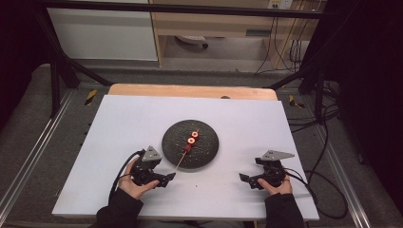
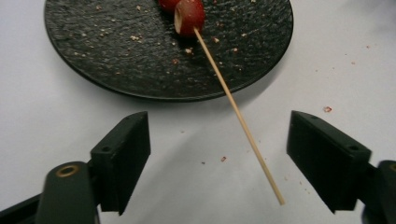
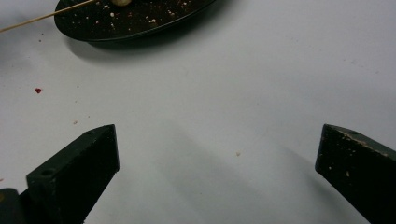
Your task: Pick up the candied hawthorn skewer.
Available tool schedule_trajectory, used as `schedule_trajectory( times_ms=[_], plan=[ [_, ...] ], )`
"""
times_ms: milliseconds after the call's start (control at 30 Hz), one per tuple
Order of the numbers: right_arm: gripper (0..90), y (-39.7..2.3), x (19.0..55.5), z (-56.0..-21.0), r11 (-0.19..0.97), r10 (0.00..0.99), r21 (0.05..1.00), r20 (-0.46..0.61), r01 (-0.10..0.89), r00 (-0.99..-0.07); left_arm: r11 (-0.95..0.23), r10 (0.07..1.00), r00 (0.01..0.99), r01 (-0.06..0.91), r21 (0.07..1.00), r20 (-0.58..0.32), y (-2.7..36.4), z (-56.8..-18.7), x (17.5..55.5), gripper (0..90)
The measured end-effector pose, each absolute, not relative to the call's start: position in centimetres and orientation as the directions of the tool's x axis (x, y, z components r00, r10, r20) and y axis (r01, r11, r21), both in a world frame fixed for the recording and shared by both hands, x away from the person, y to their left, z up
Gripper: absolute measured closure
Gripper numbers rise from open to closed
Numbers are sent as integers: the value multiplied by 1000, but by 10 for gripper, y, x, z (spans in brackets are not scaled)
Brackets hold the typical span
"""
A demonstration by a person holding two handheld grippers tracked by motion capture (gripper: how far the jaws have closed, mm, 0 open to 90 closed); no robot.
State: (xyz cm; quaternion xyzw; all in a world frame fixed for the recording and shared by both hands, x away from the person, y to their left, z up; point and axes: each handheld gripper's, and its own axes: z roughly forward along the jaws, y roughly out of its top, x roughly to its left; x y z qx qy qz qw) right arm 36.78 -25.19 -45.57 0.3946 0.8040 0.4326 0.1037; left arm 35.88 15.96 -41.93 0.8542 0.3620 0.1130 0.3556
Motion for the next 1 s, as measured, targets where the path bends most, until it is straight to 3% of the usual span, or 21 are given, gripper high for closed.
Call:
schedule_trajectory(
  times_ms=[167,333,567,1000],
  plan=[
    [6,-252,368,-456,312,725,775,179,549,-665,-494,710,701,568,659,-71,148,-423,361,305],
    [5,-252,368,-456,313,725,774,179,550,-666,-516,718,694,586,625,-58,140,-425,362,453],
    [6,-252,368,-456,313,724,774,181,551,-666,-536,727,685,609,585,-46,132,-425,363,592],
    [6,-252,368,-456,313,724,773,181,551,-666,-503,763,645,637,584,-47,126,-424,364,811]
  ],
)
